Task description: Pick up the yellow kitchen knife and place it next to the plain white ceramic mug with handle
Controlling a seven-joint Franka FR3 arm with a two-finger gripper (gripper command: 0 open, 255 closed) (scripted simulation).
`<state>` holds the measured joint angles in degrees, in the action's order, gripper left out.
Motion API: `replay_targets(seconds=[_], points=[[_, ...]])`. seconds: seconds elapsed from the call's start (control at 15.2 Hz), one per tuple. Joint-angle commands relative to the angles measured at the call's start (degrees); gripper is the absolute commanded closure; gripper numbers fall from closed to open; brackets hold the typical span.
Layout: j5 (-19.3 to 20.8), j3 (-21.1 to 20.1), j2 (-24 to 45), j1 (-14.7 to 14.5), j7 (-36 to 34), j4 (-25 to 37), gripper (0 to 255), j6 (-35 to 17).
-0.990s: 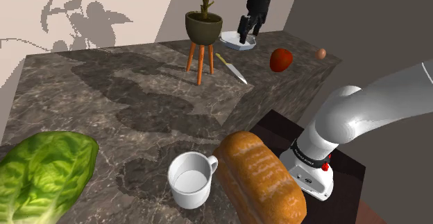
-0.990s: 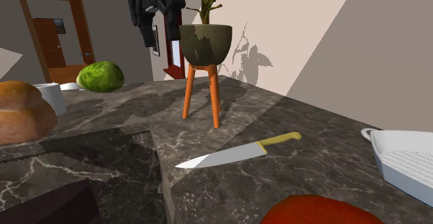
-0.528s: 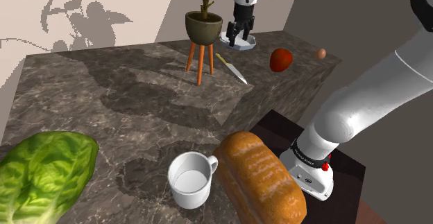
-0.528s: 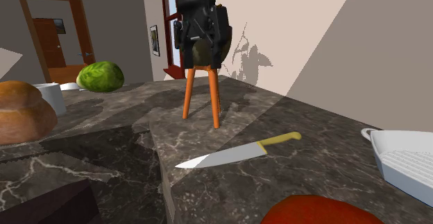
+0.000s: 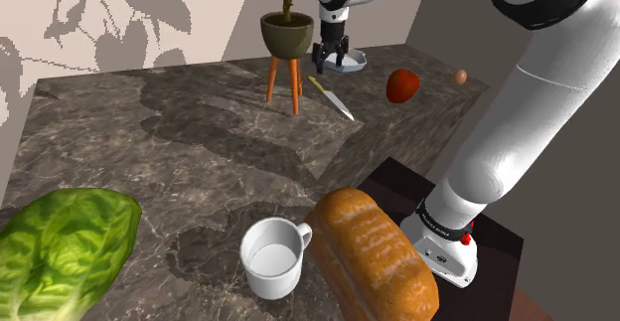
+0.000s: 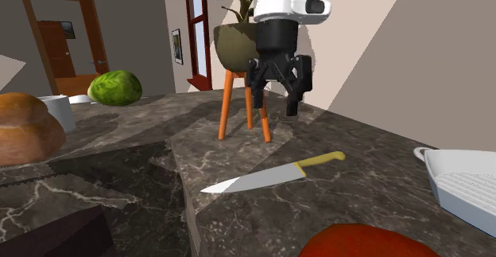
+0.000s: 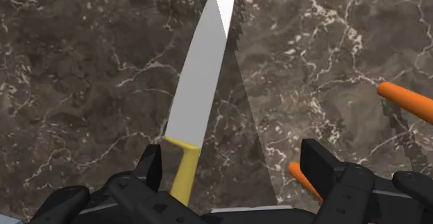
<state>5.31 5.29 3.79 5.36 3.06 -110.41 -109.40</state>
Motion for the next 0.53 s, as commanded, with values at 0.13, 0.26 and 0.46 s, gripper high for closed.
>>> replay_targets(seconds=[0.13, 0.26, 0.46], points=[[-1.52, 1.01, 9.57, 1.39, 0.76, 7.55, 0, 0.58], [-2.34, 1.37, 14.44, 2.18, 1.09, 11.87, 0, 1.31], [-2.92, 1.56, 18.07, 2.84, 1.28, 14.53, 0, 1.26]])
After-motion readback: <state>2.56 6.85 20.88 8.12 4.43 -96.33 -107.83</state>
